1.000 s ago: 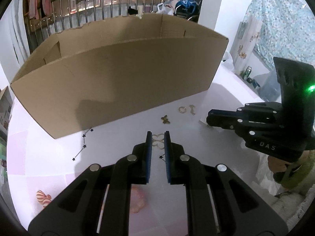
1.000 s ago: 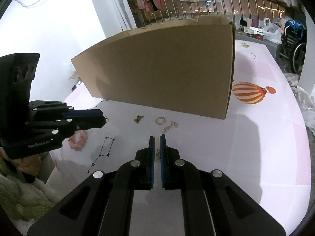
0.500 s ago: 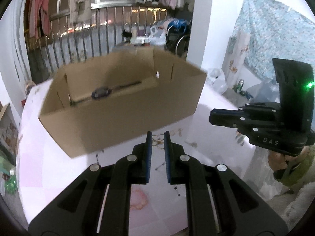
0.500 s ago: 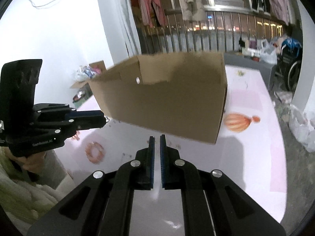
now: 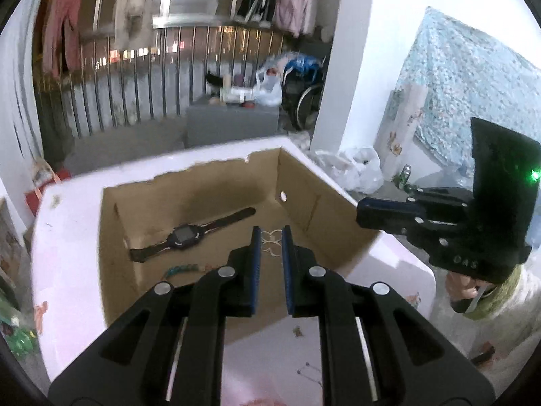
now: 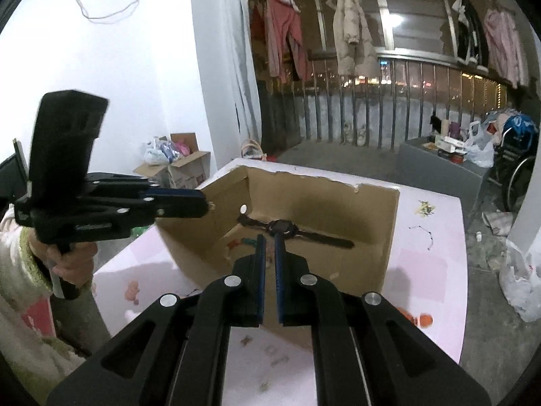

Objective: Organize jewelry
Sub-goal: 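Carry the earrings into the box with the left gripper while the right carries the silver piece, then open both grippers over the box and withdraw them toward the table jewelry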

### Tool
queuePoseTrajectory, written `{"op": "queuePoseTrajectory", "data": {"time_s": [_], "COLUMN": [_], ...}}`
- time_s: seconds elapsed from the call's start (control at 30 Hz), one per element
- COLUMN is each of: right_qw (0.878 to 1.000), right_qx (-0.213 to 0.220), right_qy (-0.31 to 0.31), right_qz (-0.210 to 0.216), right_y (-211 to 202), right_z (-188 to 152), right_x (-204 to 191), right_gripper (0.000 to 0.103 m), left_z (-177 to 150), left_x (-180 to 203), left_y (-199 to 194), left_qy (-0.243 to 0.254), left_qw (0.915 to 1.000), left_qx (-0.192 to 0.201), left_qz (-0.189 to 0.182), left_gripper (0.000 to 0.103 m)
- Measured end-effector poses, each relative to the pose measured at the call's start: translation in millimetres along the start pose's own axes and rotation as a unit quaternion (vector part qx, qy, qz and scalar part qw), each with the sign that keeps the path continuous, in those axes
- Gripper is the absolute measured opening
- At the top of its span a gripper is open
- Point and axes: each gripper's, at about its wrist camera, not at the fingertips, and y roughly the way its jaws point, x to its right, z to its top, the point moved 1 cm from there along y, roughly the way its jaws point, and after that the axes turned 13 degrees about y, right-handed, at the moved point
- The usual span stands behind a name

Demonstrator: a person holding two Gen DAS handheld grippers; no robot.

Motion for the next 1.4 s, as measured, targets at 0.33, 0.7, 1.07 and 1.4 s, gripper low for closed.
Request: {"op": "queuePoseTrajectory", "data": {"time_s": [0.33,0.7,1.07,1.4], "right_qw": [0.995,0.993,0.994,0.996], "right_qx": [-0.078,-0.072,-0.043,-0.024], "right_qy": [0.056,0.087,0.099,0.085], "right_qz": [-0.018,-0.019,-0.001,0.009], "right_y": [75.0,69.2,35.6,-0.7], "right_z": [29.3,31.9,31.5,19.2], "right_x": [35.6,46.6,49.8,36.8], "right_gripper": [0.006,0.014,0.036,0.036], "left_z": [22.1,21.6,23.0,5.7], "left_x": [-50.3,-59.2,-51.9,-36.1], "left_y": [104.5,120.7,86.2,16.1], "left_qy": [-0.055,-0.087,-0.081,-0.061], "left_qw": [0.992,0.9885,0.9929,0.9979], "left_qx": [-0.111,-0.121,-0.082,-0.017], "left_qz": [-0.023,-0.025,-0.029,-0.013], "left_gripper": [0.014,0.035,0.04,0.042]}}
